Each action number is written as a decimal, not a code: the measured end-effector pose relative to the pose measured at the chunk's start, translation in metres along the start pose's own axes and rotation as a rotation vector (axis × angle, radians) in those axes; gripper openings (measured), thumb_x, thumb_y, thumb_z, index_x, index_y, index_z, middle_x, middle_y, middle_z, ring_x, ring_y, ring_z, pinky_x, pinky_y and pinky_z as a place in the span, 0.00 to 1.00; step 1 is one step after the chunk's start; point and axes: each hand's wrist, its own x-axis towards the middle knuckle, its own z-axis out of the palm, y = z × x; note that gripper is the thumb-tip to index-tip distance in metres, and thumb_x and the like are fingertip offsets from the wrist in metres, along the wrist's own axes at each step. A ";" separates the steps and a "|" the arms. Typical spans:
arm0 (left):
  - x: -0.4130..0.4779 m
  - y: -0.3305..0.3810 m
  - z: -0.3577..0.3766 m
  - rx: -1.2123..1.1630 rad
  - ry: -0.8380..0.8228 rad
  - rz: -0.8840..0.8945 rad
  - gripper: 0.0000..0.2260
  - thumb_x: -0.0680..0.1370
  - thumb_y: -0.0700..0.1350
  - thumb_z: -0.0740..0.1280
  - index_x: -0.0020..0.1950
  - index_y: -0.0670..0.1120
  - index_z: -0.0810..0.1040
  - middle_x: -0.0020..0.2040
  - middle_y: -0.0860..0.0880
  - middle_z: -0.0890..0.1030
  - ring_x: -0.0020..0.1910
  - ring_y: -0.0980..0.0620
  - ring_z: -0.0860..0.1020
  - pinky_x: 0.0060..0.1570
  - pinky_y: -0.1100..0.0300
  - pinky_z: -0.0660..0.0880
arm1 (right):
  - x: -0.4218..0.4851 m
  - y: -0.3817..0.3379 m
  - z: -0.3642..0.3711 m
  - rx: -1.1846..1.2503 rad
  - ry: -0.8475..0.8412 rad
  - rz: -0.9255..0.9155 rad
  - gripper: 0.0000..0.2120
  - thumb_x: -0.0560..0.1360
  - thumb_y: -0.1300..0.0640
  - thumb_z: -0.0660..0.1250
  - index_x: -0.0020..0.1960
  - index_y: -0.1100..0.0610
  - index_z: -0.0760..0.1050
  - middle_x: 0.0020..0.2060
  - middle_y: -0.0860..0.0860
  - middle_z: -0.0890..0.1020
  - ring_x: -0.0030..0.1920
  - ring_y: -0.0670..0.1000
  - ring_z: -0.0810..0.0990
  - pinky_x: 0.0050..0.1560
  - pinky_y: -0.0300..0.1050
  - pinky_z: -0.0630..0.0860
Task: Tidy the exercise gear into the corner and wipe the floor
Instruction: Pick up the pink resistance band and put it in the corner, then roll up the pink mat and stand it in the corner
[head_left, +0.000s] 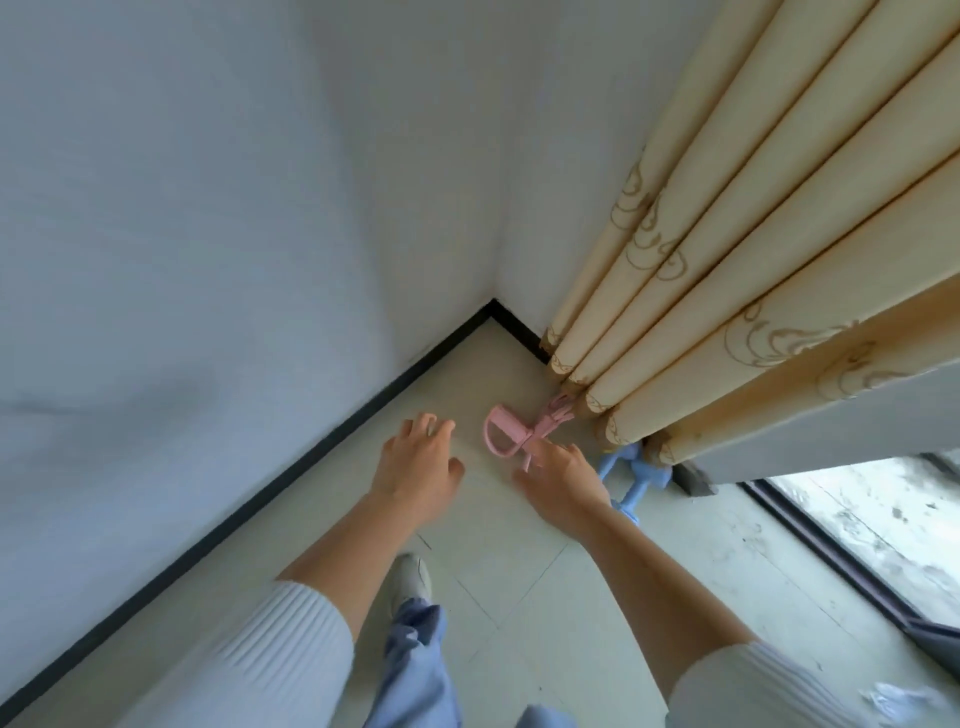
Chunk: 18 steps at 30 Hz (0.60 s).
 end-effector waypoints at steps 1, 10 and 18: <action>-0.019 -0.002 -0.003 -0.019 0.034 -0.029 0.22 0.79 0.48 0.59 0.72 0.44 0.62 0.70 0.46 0.66 0.67 0.49 0.66 0.64 0.54 0.66 | -0.011 -0.007 0.002 -0.029 -0.005 -0.035 0.20 0.77 0.48 0.61 0.66 0.54 0.70 0.60 0.55 0.76 0.59 0.55 0.74 0.54 0.48 0.74; -0.248 0.010 0.069 -0.032 0.230 -0.370 0.21 0.79 0.47 0.57 0.71 0.44 0.62 0.72 0.46 0.63 0.68 0.47 0.65 0.62 0.53 0.66 | -0.168 -0.010 0.072 -0.194 -0.113 -0.371 0.26 0.77 0.47 0.61 0.71 0.56 0.63 0.66 0.54 0.72 0.67 0.54 0.68 0.60 0.50 0.70; -0.435 0.037 0.129 -0.192 0.332 -0.626 0.21 0.79 0.46 0.57 0.72 0.45 0.62 0.74 0.45 0.60 0.71 0.45 0.62 0.66 0.52 0.65 | -0.315 -0.005 0.141 -0.308 -0.270 -0.503 0.27 0.77 0.48 0.61 0.72 0.57 0.60 0.65 0.53 0.73 0.67 0.55 0.67 0.62 0.49 0.68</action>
